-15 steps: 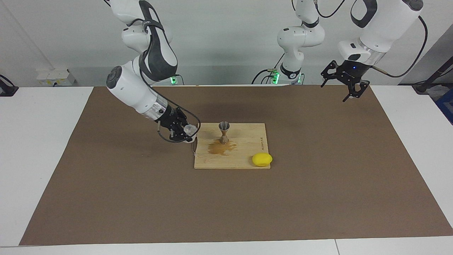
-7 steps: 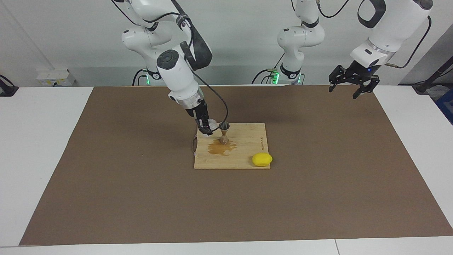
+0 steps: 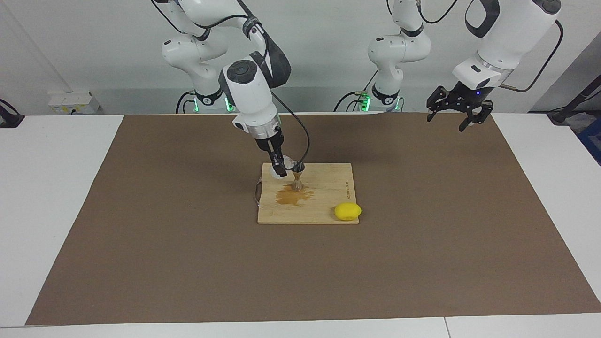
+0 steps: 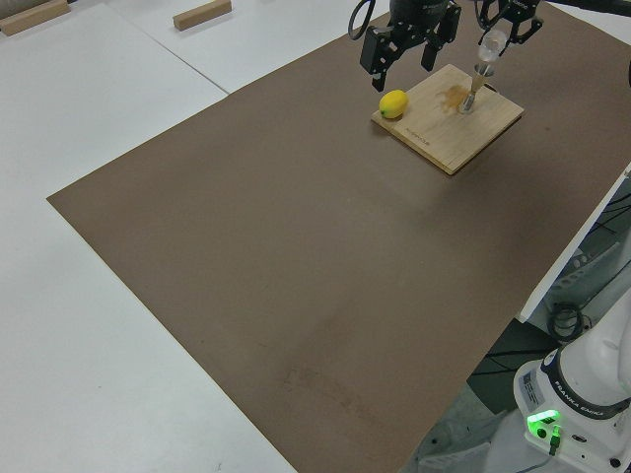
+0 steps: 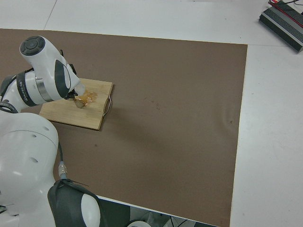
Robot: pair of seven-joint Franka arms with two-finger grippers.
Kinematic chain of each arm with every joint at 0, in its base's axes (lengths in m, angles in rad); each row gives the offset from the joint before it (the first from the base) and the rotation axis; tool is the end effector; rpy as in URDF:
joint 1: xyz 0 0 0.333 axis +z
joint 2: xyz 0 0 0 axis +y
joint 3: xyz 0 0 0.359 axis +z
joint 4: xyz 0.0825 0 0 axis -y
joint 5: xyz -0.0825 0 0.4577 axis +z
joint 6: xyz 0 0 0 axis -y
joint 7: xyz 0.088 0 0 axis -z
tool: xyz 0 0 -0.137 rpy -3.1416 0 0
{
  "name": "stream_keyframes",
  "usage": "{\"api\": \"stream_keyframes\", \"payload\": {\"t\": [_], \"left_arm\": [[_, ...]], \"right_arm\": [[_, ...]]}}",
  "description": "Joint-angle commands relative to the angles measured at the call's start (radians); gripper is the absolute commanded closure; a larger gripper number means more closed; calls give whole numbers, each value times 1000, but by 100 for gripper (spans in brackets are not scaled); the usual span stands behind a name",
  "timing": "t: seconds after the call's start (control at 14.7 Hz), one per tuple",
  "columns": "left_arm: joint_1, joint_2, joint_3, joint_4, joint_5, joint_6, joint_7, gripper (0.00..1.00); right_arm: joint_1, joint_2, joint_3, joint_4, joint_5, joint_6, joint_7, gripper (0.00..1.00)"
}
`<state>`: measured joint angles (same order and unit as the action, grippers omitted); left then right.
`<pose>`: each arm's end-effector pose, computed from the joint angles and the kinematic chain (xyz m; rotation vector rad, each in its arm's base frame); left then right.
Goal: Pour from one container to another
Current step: 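Tilt the glass with the right gripper to pour into the jigger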
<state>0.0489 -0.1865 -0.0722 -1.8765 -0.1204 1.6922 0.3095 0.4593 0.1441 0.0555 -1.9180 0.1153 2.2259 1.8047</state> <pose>0.5668 -0.0310 0.5922 2.9986 -0.4794 0.0258 0.5936 0.3419 0.4129 -2.2990 1.8476 0.0455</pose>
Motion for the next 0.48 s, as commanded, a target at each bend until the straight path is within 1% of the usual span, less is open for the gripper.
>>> {"api": "stream_keyframes", "payload": {"t": [0.0,0.41], "left_arm": [[-3,-16,-3,-21,108,26,-67,0],[-10,-7,-3,-12,108,60,-84,0]], "right_arm": [[25,9,0,13,-97,15,60,100],[42,14,7,25,-227,12,64,100]]}}
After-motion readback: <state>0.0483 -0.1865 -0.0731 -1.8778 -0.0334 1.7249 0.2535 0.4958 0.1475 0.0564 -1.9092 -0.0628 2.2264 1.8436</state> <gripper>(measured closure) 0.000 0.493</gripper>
